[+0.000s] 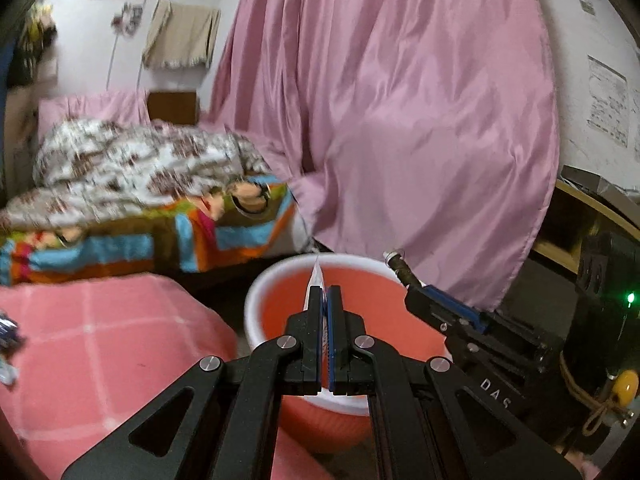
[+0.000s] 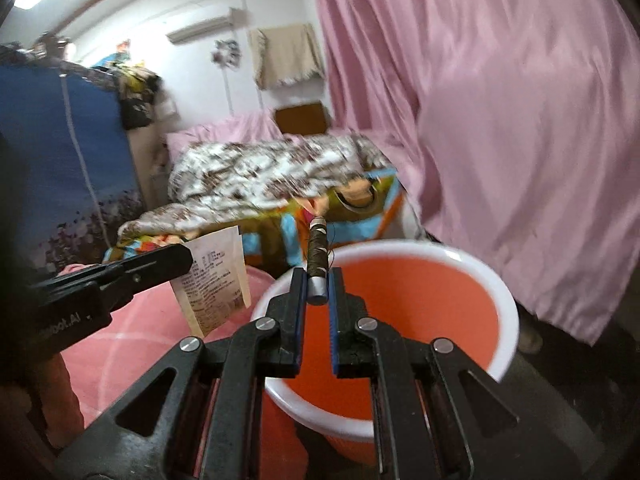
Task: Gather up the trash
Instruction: 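Carry both items over the orange bucket and open both tools to drop them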
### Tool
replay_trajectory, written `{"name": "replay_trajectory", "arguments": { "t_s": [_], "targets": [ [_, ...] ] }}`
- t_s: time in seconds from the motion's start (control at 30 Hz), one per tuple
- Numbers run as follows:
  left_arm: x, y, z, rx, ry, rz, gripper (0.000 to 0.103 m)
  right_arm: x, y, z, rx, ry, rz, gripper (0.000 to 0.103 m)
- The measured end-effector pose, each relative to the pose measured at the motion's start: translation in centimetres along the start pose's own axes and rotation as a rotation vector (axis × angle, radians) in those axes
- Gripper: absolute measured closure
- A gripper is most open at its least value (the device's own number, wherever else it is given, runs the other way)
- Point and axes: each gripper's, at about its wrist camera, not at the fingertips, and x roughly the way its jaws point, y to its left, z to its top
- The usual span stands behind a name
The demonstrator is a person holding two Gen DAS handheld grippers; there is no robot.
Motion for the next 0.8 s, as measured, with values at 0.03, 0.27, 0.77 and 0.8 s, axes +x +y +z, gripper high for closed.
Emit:
{"name": "replay_trajectory", "arguments": {
  "t_s": [0.03, 0.27, 0.77, 0.8],
  "targets": [
    [0.7, 0.0, 0.0, -0.015, 0.018, -0.007, 0.103, 0.4, -0.5, -0.2, 0.013, 0.024, -0.009, 0.086],
    [4.6, 0.7, -0.4, -0.088, 0.144, -0.041, 0.103, 1.9, -2.4, -1.1, 0.05, 0.129, -0.046, 0.086],
    [5.8, 2.1, -1.3, -0.168, 0.249, -0.058, 0.102, 3.1, -3.0, -1.6, 0.068, 0.197, -0.053, 0.085],
    [5.9, 2.1, -1.2, -0.169, 0.249, -0.055, 0.101, 3.0, -2.9, -1.6, 0.071, 0.195, -0.05, 0.085]
  ]
}}
